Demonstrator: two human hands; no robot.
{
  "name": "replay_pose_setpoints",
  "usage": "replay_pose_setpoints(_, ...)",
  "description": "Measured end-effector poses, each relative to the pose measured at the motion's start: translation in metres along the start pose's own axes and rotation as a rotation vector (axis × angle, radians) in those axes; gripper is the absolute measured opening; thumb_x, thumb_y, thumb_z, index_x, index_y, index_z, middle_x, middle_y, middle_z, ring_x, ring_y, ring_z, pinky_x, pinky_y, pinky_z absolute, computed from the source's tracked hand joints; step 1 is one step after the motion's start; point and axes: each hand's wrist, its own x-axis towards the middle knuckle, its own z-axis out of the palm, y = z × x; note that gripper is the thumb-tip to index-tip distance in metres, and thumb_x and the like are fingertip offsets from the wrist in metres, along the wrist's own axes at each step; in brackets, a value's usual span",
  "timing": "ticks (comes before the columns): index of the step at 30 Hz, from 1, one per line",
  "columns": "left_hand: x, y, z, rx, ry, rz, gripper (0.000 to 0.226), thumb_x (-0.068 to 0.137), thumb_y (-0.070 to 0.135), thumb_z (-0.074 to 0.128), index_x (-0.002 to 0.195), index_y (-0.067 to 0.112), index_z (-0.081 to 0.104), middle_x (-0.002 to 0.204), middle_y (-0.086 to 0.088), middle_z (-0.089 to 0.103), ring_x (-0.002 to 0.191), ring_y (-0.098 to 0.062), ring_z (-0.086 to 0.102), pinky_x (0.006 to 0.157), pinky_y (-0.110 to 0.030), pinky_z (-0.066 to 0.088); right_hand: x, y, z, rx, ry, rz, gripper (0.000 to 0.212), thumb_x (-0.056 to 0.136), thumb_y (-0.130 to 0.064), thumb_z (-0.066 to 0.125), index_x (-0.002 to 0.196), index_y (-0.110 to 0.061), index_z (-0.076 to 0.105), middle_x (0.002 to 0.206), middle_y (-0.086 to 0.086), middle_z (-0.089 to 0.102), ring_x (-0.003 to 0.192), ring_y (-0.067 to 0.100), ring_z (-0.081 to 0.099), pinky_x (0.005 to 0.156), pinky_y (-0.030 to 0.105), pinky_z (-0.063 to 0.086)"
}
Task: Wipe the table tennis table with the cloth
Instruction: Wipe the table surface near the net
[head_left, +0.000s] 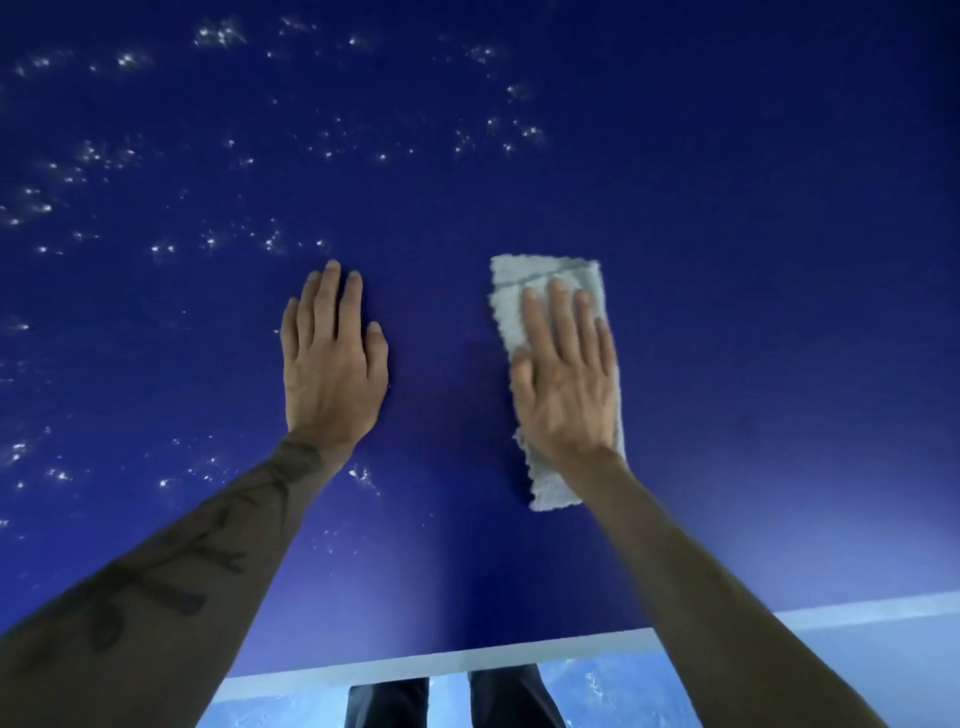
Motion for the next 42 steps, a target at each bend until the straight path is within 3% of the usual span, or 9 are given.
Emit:
replay_pose_setpoints(5, 0.001, -0.006, 0.006, 0.020, 0.001, -0.005, 0.056, 0.108, 0.029, 0.034, 0.159, 0.007, 0.035, 0.170, -0.011, 0.027, 0.158, -0.032, 0.023, 0.130, -0.051, 0.016, 0.056, -0.030, -0.003, 0.072, 0.089, 0.226, 0.066, 0.109, -0.037, 0.024, 0.171, -0.020, 0.011, 0.179, 0.010, 0.005, 0.165, 0.030, 0.001, 0.133, 0.051, 0.007)
replay_pose_setpoints(9, 0.003, -0.004, 0.004, 0.009, 0.011, 0.008, 0.055, 0.108, 0.025, 0.038, 0.159, 0.006, 0.036, 0.169, -0.013, 0.029, 0.157, -0.034, 0.025, 0.129, -0.052, 0.018, 0.047, -0.090, 0.010, 0.060, 0.027, -0.058, 0.066, 0.108, -0.036, 0.024, 0.171, -0.018, 0.016, 0.178, 0.011, 0.008, 0.165, 0.031, 0.003, 0.133, 0.050, 0.010)
replay_pose_setpoints(12, 0.003, -0.005, 0.004, 0.018, 0.023, 0.000, 0.054, 0.107, 0.024, 0.039, 0.158, 0.006, 0.037, 0.169, -0.013, 0.030, 0.157, -0.033, 0.025, 0.129, -0.051, 0.017, 0.025, -0.070, 0.010, 0.025, -0.024, -0.214, 0.064, 0.109, -0.036, 0.027, 0.171, -0.023, 0.015, 0.179, 0.006, 0.007, 0.166, 0.027, 0.002, 0.134, 0.047, 0.008)
replay_pose_setpoints(16, 0.004, -0.005, 0.005, 0.009, 0.007, -0.021, 0.056, 0.107, 0.027, 0.035, 0.159, 0.007, 0.037, 0.170, -0.011, 0.028, 0.158, -0.031, 0.022, 0.130, -0.049, 0.014, 0.043, -0.010, -0.008, -0.012, -0.004, 0.085, 0.066, 0.107, -0.039, 0.022, 0.171, -0.024, 0.013, 0.179, 0.006, 0.008, 0.165, 0.028, 0.003, 0.133, 0.048, 0.010)
replay_pose_setpoints(20, 0.004, -0.005, 0.006, 0.026, 0.007, -0.024, 0.058, 0.106, 0.028, 0.034, 0.159, 0.007, 0.037, 0.170, -0.011, 0.028, 0.159, -0.031, 0.023, 0.130, -0.049, 0.014, 0.088, -0.033, -0.011, 0.050, 0.064, 0.248, 0.066, 0.109, -0.038, 0.023, 0.171, -0.022, 0.008, 0.179, 0.009, 0.003, 0.165, 0.030, -0.001, 0.134, 0.050, 0.005)
replay_pose_setpoints(27, 0.004, -0.005, 0.004, 0.029, 0.012, -0.001, 0.057, 0.106, 0.026, 0.038, 0.159, 0.006, 0.037, 0.170, -0.013, 0.029, 0.158, -0.032, 0.025, 0.129, -0.050, 0.016, 0.048, -0.071, 0.009, -0.008, -0.021, -0.205, 0.064, 0.110, -0.037, 0.028, 0.171, -0.023, 0.014, 0.179, 0.006, 0.007, 0.166, 0.028, 0.002, 0.134, 0.048, 0.010)
replay_pose_setpoints(31, 0.004, -0.005, 0.004, 0.027, 0.017, -0.018, 0.057, 0.105, 0.026, 0.038, 0.159, 0.007, 0.038, 0.170, -0.013, 0.029, 0.158, -0.032, 0.024, 0.129, -0.051, 0.017, 0.062, -0.012, -0.010, -0.002, 0.012, 0.078, 0.065, 0.108, -0.041, 0.022, 0.171, -0.024, 0.018, 0.178, 0.006, 0.012, 0.165, 0.029, 0.007, 0.133, 0.048, 0.011)
replay_pose_setpoints(35, 0.004, -0.005, 0.005, 0.028, 0.032, -0.024, 0.056, 0.104, 0.024, 0.040, 0.158, 0.006, 0.040, 0.169, -0.013, 0.031, 0.158, -0.032, 0.026, 0.130, -0.050, 0.017, 0.105, -0.031, -0.015, 0.045, 0.044, 0.249, 0.066, 0.108, -0.042, 0.018, 0.171, -0.024, 0.005, 0.179, 0.007, 0.002, 0.165, 0.028, -0.001, 0.134, 0.048, 0.004)
replay_pose_setpoints(42, 0.005, -0.006, 0.004, 0.038, -0.004, -0.004, 0.056, 0.107, 0.026, 0.037, 0.159, 0.006, 0.036, 0.170, -0.013, 0.028, 0.158, -0.031, 0.024, 0.129, -0.052, 0.018, 0.045, -0.077, 0.007, -0.012, -0.043, -0.192, 0.064, 0.110, -0.037, 0.027, 0.171, -0.025, 0.012, 0.179, 0.004, 0.004, 0.166, 0.026, 0.000, 0.134, 0.047, 0.008)
